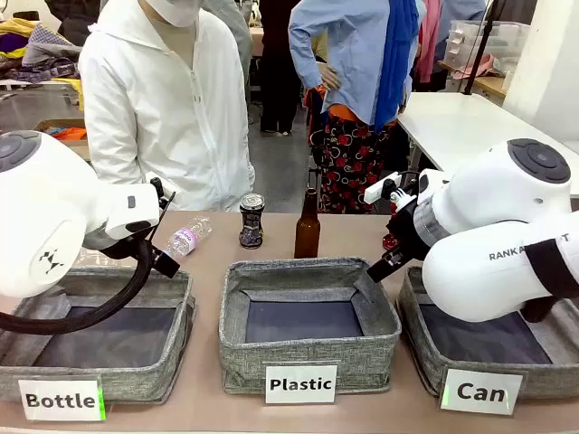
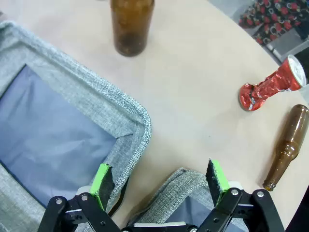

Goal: Sort the can waste into the basket.
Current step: Pick up the can waste from the table and place it in the right Fabric basket.

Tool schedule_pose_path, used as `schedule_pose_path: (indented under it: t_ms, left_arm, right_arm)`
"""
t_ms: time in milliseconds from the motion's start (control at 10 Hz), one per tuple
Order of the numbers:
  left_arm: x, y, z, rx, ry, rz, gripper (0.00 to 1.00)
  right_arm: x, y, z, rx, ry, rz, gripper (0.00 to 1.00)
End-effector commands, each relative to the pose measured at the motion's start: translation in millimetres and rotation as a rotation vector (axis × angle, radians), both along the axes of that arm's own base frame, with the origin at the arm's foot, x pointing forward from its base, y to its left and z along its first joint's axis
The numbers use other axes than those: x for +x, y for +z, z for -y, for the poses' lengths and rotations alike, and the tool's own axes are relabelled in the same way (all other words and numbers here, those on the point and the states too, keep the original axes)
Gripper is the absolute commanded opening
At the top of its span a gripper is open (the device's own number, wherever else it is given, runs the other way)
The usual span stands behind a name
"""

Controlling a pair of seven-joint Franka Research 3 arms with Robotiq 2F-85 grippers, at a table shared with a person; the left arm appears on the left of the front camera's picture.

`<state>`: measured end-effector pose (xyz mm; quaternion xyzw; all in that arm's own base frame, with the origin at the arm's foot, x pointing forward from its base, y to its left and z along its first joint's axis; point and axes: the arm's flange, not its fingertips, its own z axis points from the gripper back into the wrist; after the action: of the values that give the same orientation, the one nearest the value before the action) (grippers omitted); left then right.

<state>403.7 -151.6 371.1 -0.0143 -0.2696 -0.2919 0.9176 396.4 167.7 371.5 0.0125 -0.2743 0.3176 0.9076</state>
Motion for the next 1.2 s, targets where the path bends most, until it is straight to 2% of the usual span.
schedule_pose_path:
  t_ms: [0,1100]
  left_arm:
    - [0.0,0.1,0.0,0.000,0.000,0.000,1.00]
    - [0.0,0.1,0.0,0.000,0.000,0.000,1.00]
  right_arm:
    - [0.0,0.0,0.0,0.000,0.000,0.000,1.00]
    - [0.0,0.0,0.0,0.000,0.000,0.000,1.00]
